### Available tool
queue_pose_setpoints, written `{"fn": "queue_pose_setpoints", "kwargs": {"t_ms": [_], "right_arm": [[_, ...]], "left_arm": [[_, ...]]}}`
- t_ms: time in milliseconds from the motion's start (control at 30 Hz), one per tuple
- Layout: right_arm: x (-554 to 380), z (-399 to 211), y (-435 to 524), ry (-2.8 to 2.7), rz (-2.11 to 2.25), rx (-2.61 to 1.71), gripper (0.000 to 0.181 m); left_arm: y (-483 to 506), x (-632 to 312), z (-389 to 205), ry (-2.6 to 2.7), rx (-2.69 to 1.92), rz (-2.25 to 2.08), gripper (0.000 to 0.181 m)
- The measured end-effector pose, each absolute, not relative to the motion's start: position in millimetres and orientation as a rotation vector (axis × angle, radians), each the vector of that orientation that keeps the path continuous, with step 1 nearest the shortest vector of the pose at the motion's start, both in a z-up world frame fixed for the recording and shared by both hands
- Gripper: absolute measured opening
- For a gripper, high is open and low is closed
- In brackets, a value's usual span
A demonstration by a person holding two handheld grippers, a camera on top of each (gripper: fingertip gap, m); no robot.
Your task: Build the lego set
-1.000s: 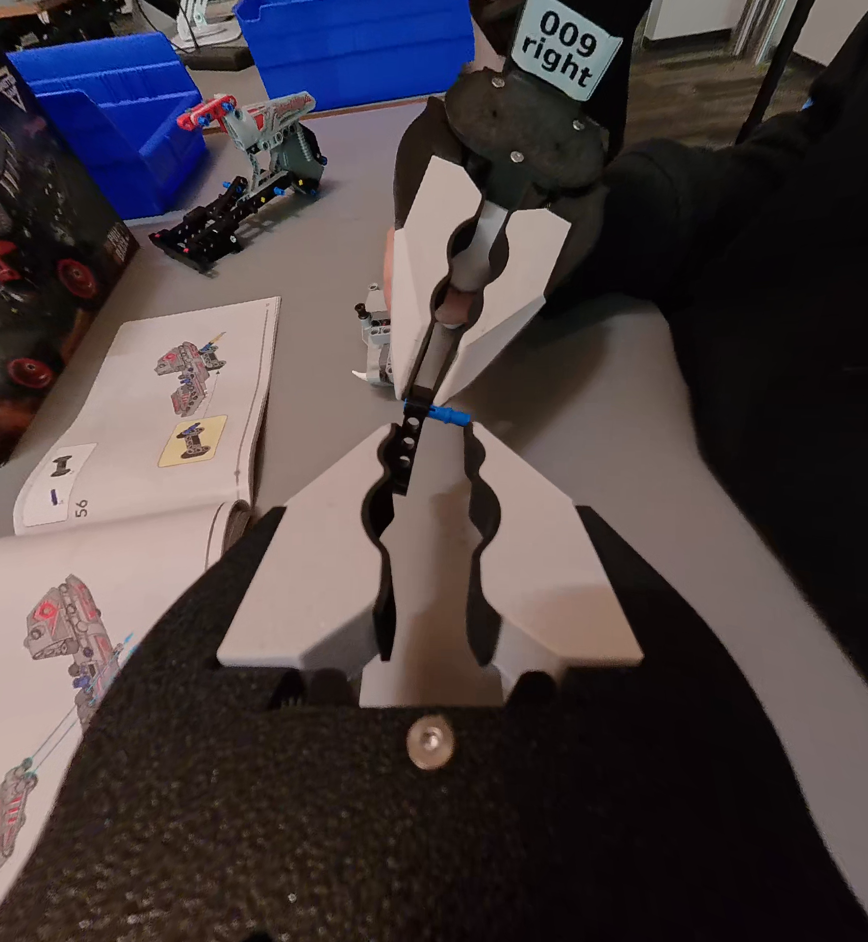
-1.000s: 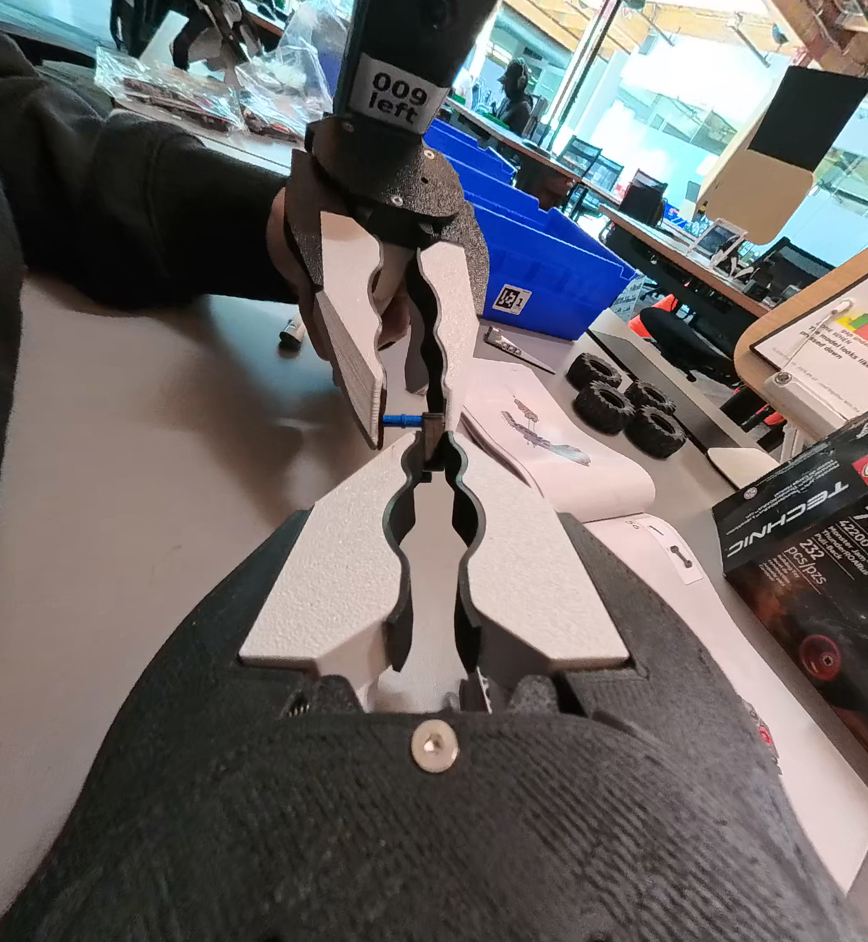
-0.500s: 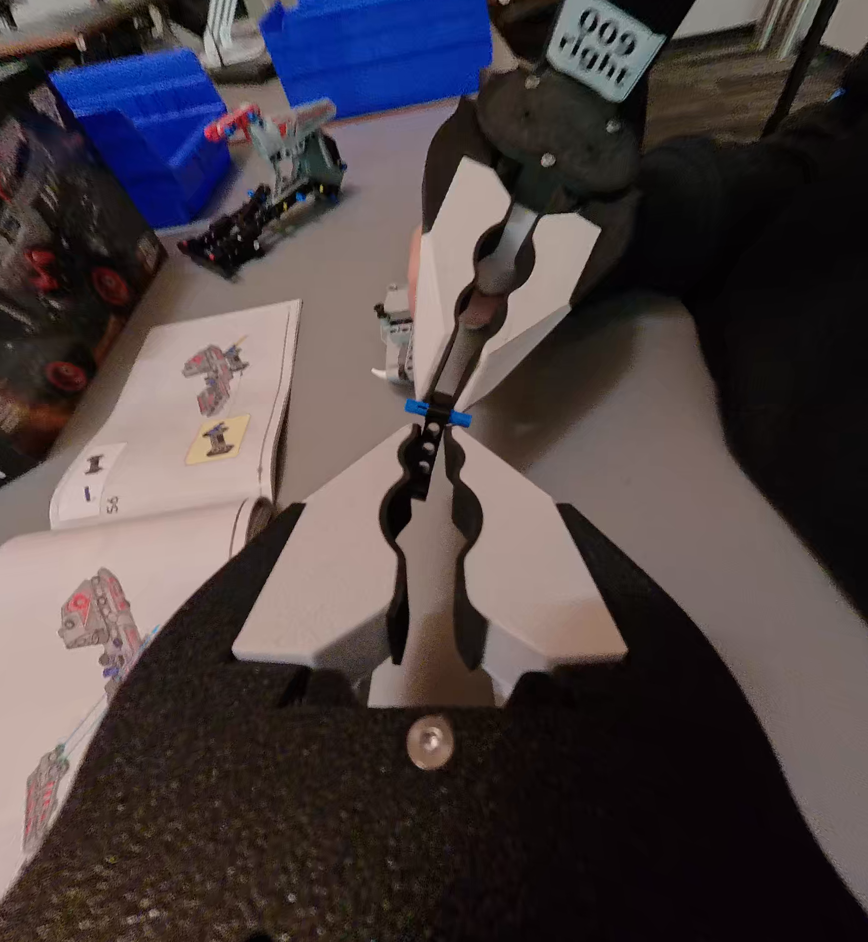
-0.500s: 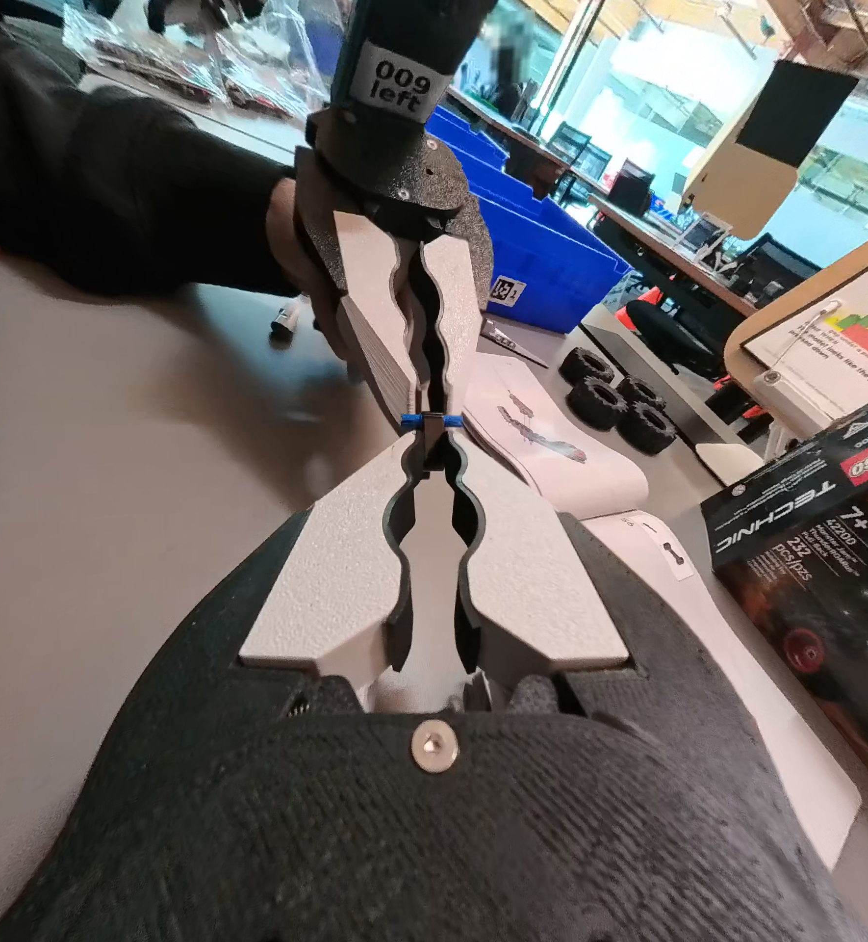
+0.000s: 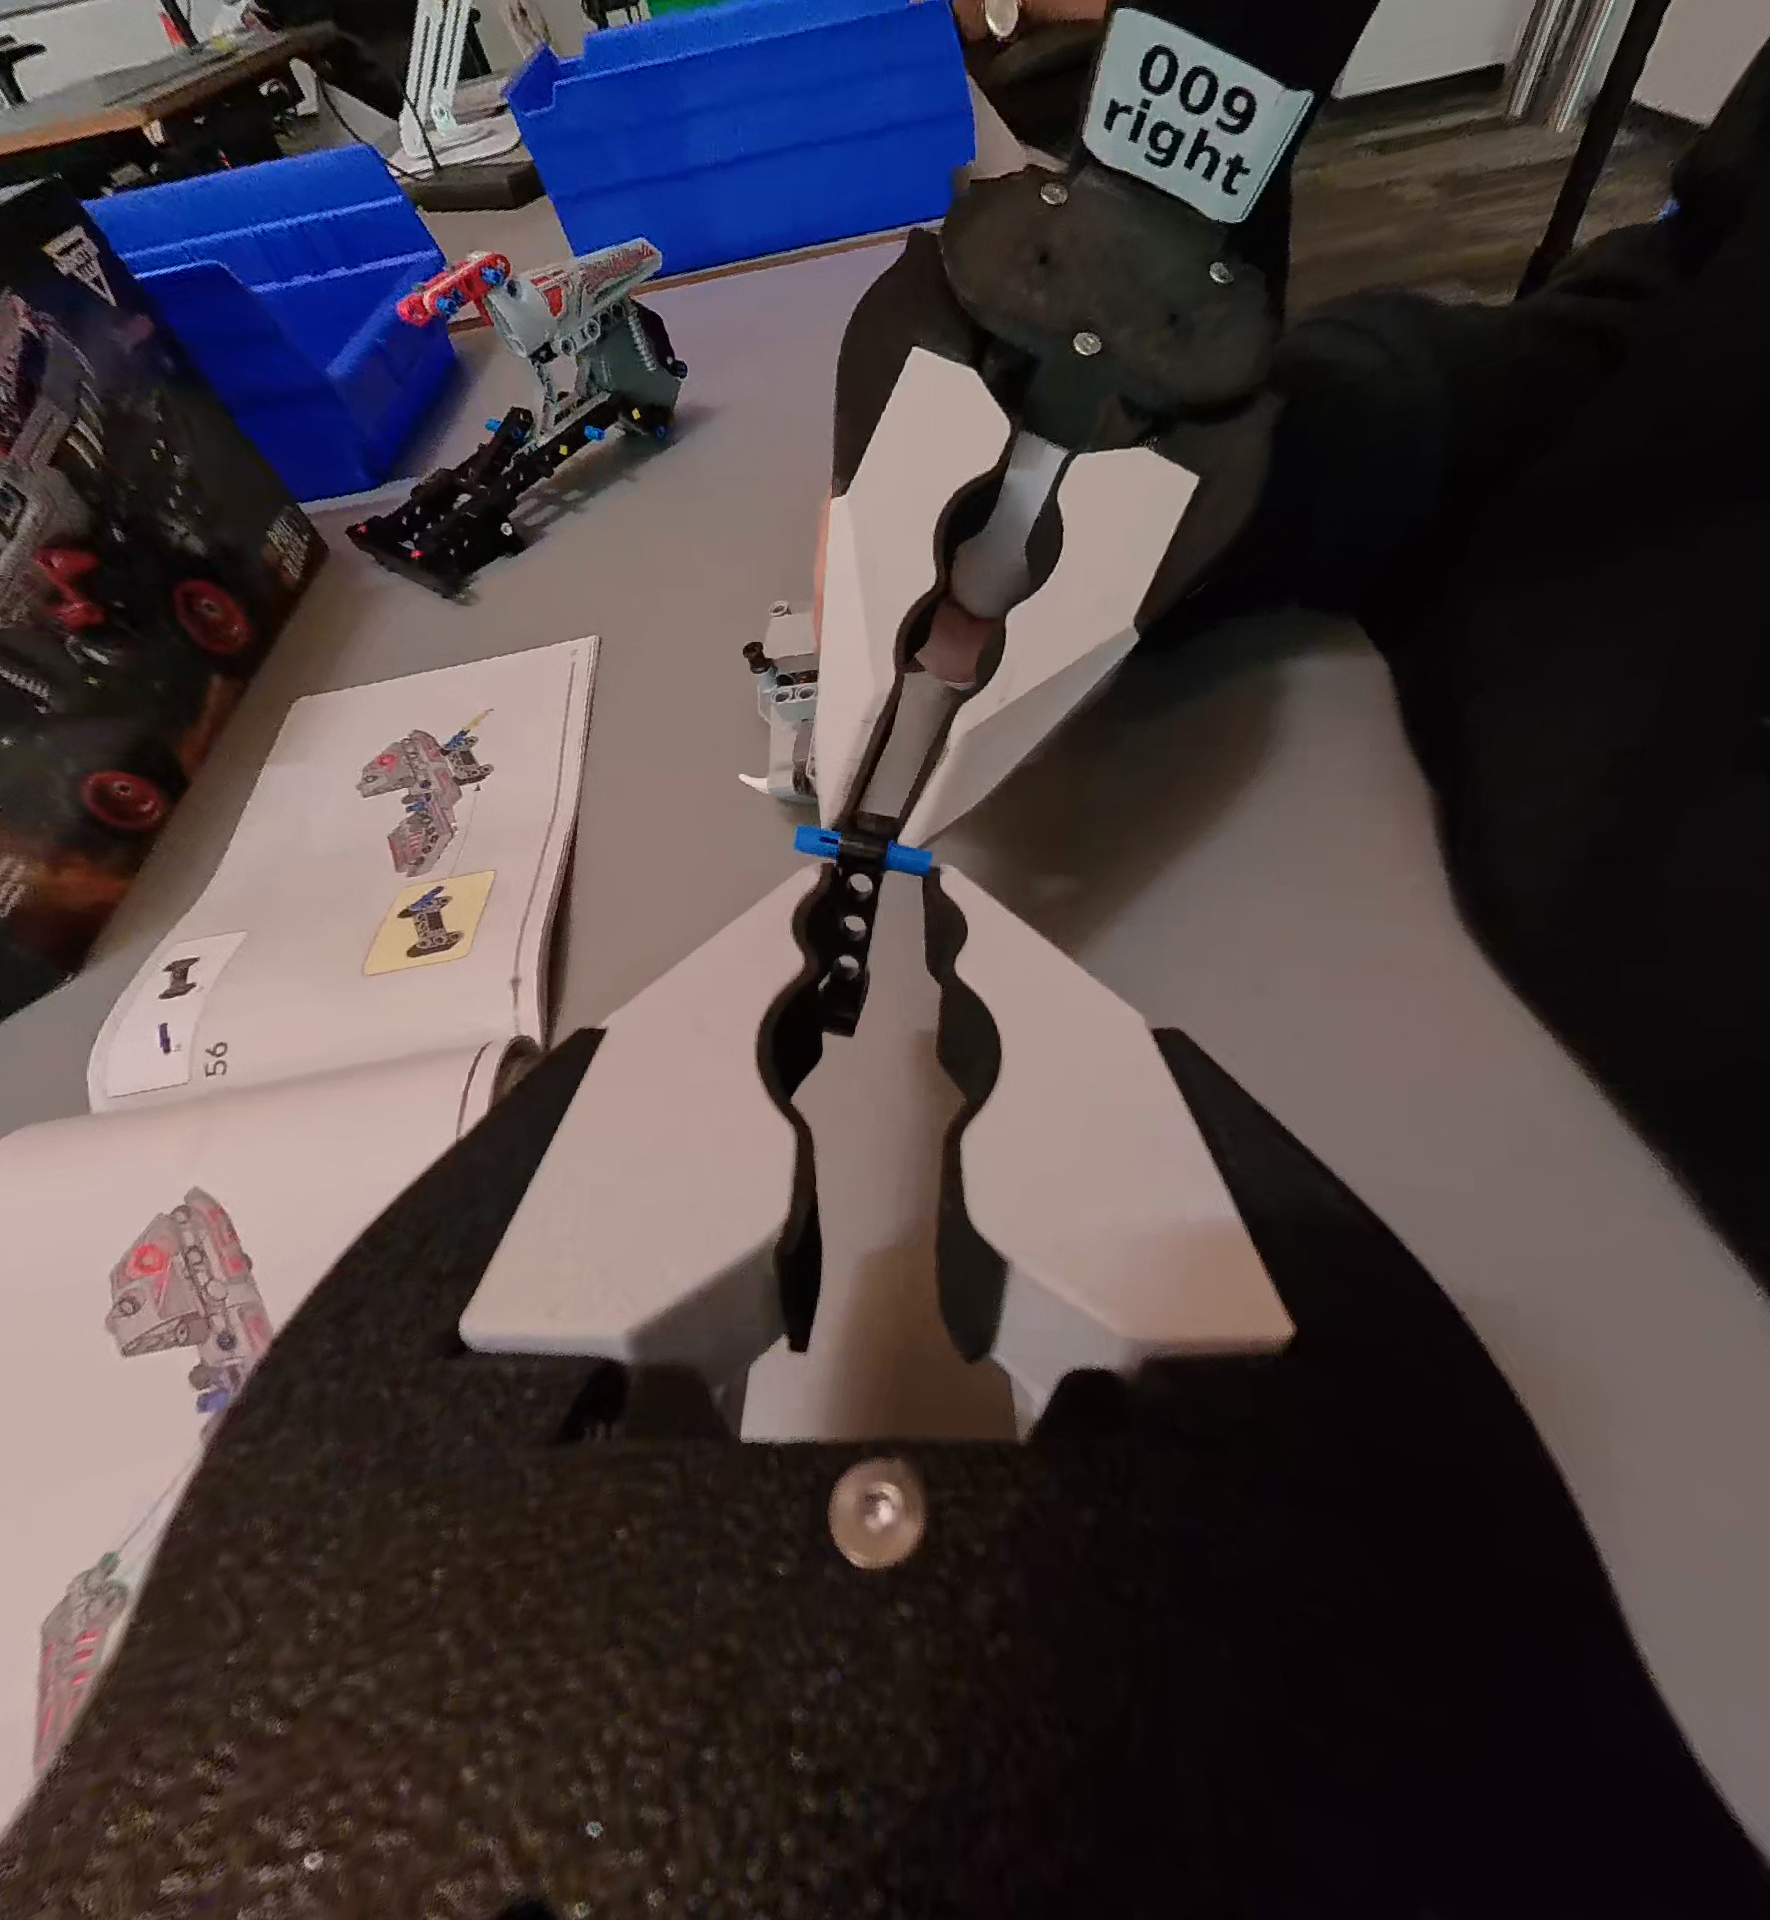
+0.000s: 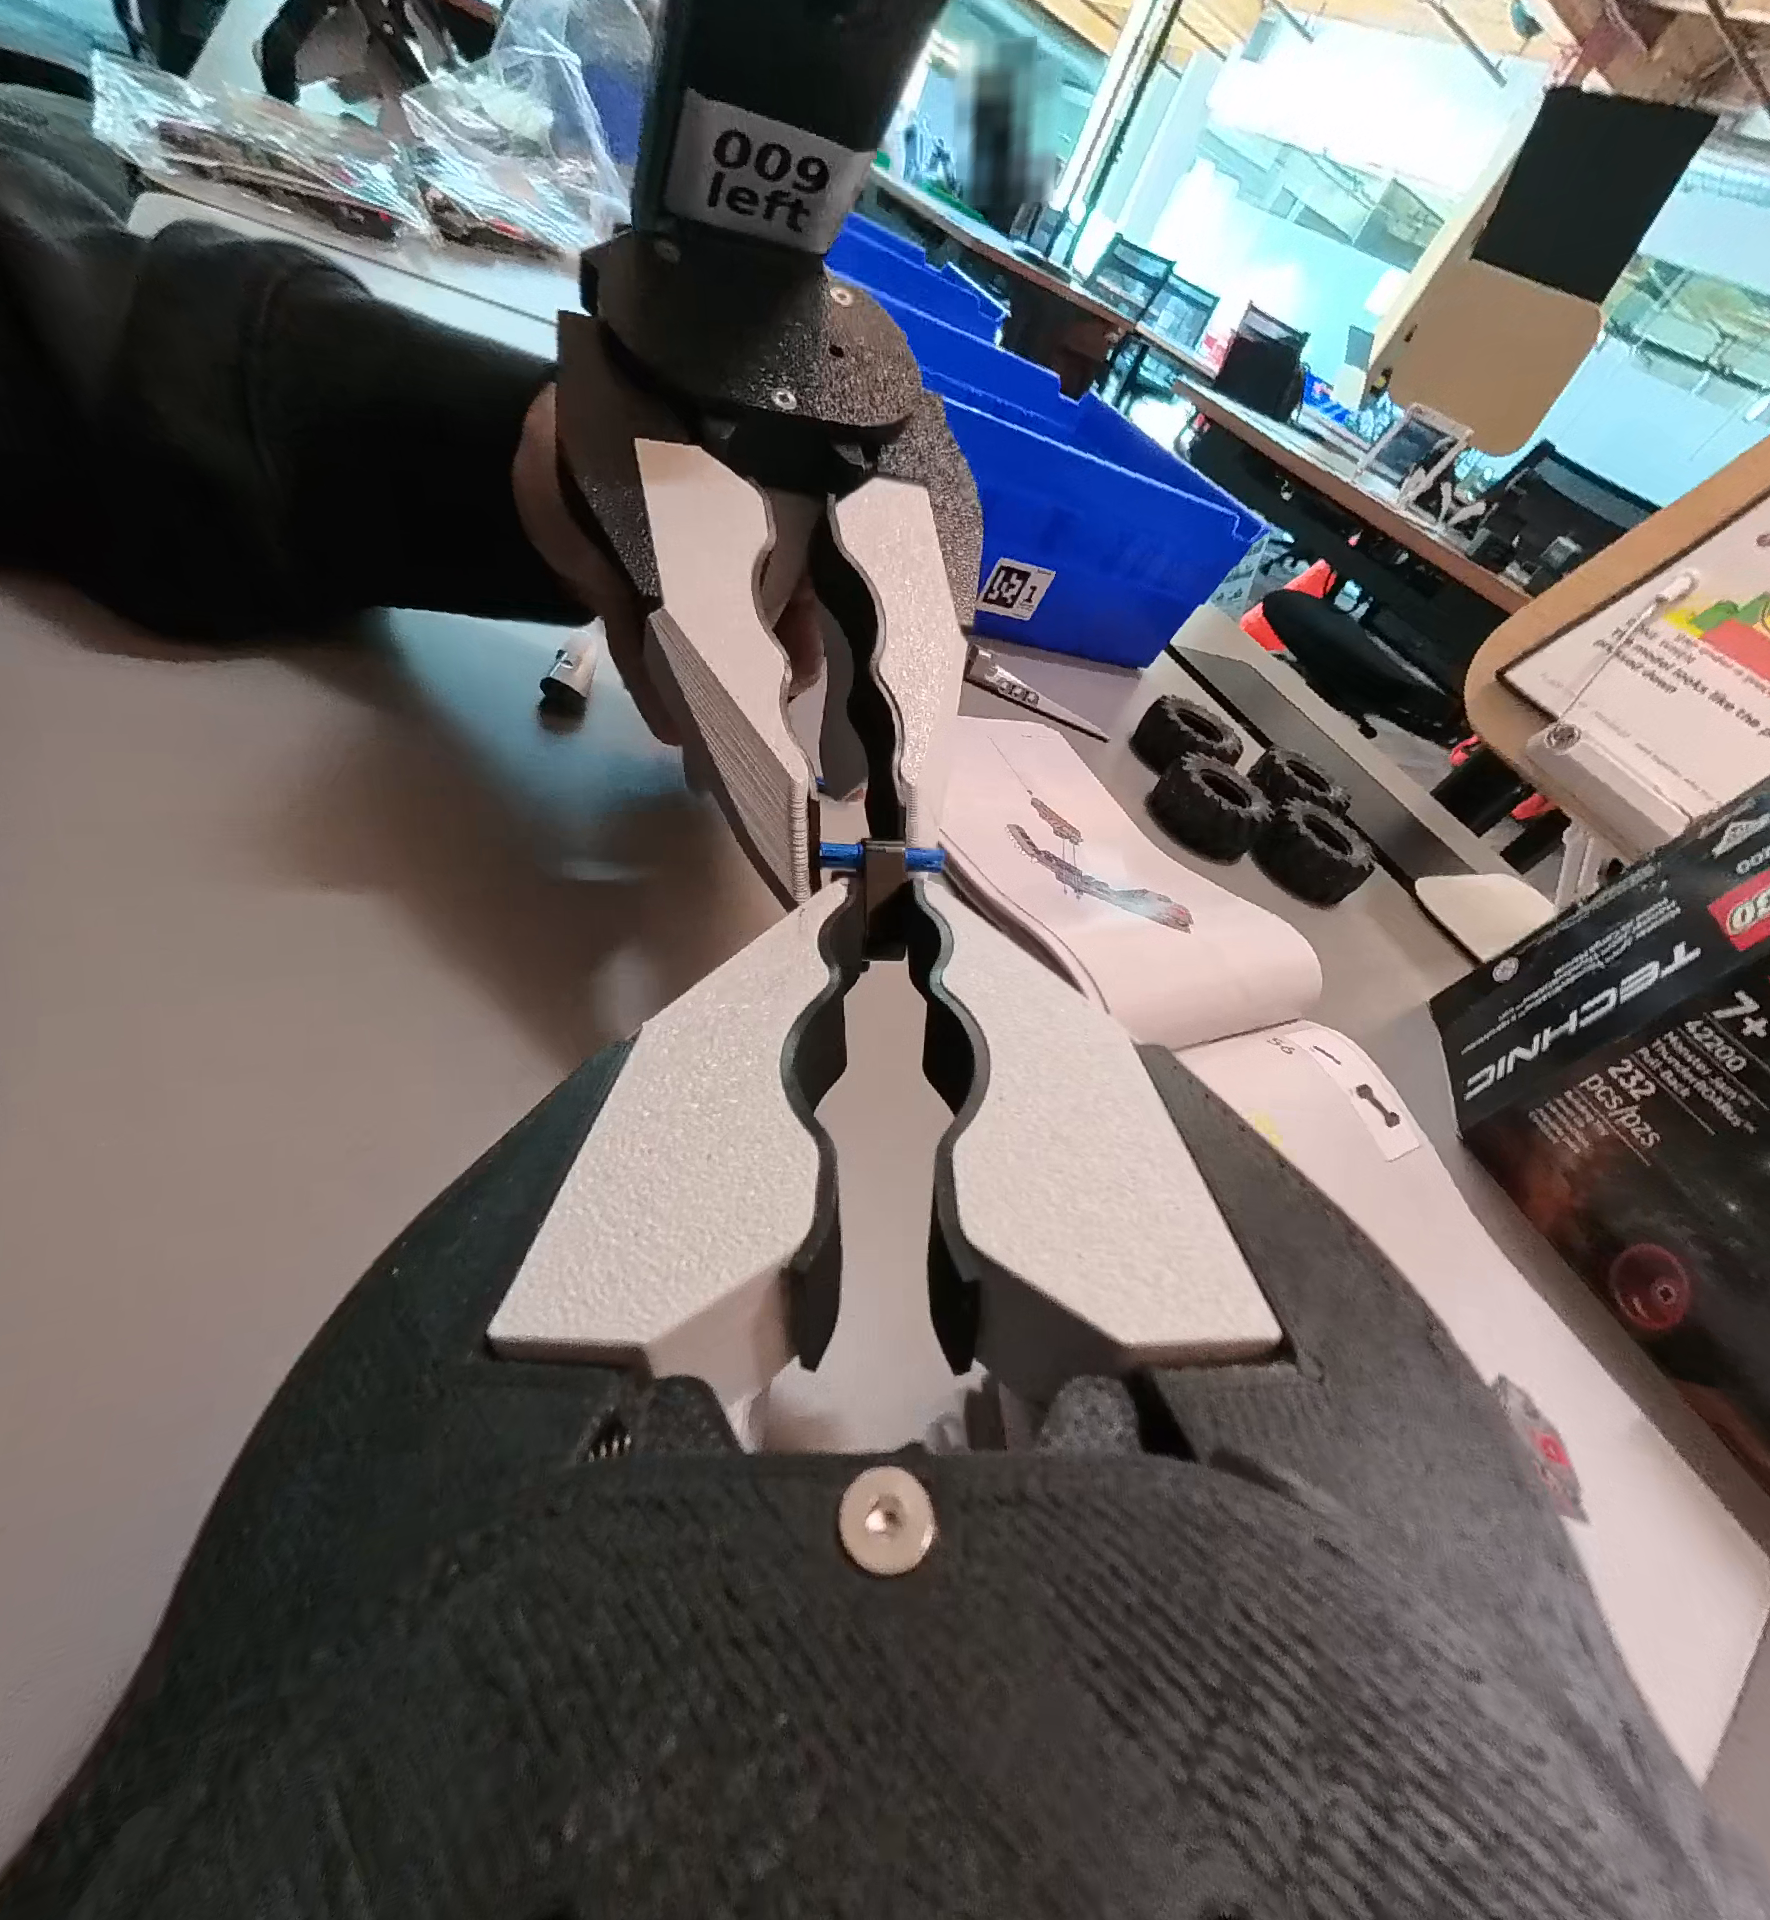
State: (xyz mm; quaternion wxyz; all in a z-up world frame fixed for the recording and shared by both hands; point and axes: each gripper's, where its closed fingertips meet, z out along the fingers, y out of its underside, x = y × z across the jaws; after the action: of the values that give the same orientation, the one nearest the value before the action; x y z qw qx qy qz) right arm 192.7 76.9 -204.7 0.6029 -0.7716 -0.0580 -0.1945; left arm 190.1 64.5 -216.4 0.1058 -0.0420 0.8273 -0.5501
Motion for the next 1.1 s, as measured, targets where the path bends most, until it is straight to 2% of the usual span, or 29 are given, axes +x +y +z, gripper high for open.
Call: {"fn": "queue_pose_setpoints", "kwargs": {"t_ms": [33, 133, 300, 433, 633, 733, 1100], "right_arm": [[193, -204, 76, -0.113, -0.451, -1.798, 0.006], [183, -204, 68, -0.058, -0.403, -1.833, 0.006], [176, -218, 42, 0.040, -0.360, -1.974, 0.026], [168, -226, 29, 0.005, -0.342, -2.049, 0.007], [169, -219, 10, 0.056, -0.320, -1.989, 0.006], [180, -207, -5, 0.190, -0.276, -1.907, 0.006], [177, -195, -38, 0.323, 0.060, -1.728, 0.007]], "left_arm": [[64, 190, -216, 2.436, -0.132, -1.635, 0.014], [57, 181, -214, 2.457, -0.072, -1.675, 0.013], [36, 163, -223, 2.569, 0.052, -1.611, 0.012], [18, 163, -228, 2.603, 0.107, -1.518, 0.013], [0, 164, -222, 2.546, 0.137, -1.557, 0.013], [-6, 172, -219, 2.490, 0.088, -1.566, 0.027], [-34, 185, -204, 2.367, -0.033, -1.755, 0.033]]}}
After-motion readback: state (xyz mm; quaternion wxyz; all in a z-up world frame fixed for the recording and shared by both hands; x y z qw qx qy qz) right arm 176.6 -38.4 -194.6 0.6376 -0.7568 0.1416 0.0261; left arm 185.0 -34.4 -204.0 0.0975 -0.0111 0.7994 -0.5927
